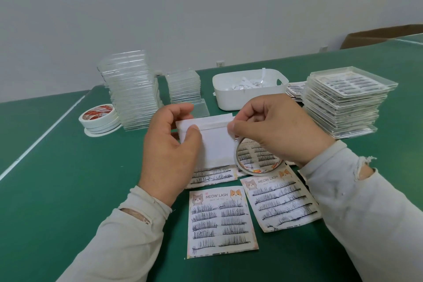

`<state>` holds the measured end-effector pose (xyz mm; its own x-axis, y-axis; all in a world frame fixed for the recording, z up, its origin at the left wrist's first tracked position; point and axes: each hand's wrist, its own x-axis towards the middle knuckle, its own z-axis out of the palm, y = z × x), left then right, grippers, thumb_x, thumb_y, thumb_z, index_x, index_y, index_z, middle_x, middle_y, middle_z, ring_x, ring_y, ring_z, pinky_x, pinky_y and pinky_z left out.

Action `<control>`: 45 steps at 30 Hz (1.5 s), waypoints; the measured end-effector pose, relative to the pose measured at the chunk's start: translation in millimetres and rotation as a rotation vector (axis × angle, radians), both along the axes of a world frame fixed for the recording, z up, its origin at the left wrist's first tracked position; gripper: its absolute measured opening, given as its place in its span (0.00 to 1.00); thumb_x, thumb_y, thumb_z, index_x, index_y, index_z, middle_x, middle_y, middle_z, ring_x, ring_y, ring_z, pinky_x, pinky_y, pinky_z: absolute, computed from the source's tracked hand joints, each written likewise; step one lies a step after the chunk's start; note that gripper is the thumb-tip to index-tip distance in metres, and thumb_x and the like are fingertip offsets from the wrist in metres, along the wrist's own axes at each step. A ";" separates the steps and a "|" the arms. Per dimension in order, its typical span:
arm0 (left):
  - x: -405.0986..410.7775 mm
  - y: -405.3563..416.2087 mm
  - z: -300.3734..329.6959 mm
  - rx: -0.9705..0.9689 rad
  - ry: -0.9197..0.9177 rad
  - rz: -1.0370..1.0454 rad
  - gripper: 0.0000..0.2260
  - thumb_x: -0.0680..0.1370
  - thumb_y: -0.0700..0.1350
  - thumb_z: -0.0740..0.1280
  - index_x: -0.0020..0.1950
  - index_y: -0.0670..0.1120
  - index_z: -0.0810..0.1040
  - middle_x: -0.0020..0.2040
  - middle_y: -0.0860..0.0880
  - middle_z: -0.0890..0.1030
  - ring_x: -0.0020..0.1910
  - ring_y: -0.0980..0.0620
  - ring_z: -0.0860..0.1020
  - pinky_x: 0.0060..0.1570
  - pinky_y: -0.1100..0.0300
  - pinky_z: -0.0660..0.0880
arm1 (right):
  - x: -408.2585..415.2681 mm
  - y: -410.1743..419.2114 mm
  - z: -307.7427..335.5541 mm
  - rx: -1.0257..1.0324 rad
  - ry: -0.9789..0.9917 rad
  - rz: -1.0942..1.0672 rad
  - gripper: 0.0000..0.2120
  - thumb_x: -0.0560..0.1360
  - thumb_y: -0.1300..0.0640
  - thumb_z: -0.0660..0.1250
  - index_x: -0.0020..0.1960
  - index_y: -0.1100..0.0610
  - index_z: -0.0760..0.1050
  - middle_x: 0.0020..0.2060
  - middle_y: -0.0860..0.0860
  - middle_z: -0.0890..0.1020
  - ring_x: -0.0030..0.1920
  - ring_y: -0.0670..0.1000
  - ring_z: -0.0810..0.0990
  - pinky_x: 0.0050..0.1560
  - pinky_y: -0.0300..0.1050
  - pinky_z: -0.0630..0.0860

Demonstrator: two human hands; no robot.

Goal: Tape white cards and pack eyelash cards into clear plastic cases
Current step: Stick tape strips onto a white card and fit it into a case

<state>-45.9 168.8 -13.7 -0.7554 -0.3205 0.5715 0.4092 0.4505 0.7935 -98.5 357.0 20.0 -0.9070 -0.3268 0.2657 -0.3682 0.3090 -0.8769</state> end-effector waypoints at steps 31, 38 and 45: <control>10.5 5.4 16.5 -0.618 -0.094 0.175 0.04 0.76 0.57 0.65 0.42 0.61 0.73 0.38 0.65 0.70 0.47 0.55 0.67 0.50 0.56 0.58 | 20.1 -21.3 1.8 0.071 -0.006 0.001 0.08 0.73 0.57 0.75 0.36 0.56 0.83 0.24 0.47 0.80 0.23 0.40 0.71 0.27 0.31 0.69; 10.9 -5.7 23.0 -0.497 -0.099 0.138 0.07 0.78 0.50 0.69 0.40 0.57 0.77 0.37 0.61 0.75 0.46 0.54 0.73 0.49 0.57 0.66 | 18.5 -4.3 16.6 -0.348 -0.419 0.342 0.09 0.71 0.61 0.74 0.33 0.58 0.78 0.26 0.53 0.69 0.19 0.45 0.59 0.24 0.39 0.52; 8.4 -12.3 27.1 0.033 -0.211 -0.173 0.06 0.78 0.43 0.73 0.43 0.53 0.86 0.41 0.58 0.87 0.36 0.63 0.81 0.36 0.70 0.74 | 12.6 -2.7 7.6 -0.200 -0.321 0.220 0.06 0.72 0.63 0.74 0.36 0.56 0.85 0.30 0.52 0.80 0.22 0.46 0.66 0.22 0.35 0.61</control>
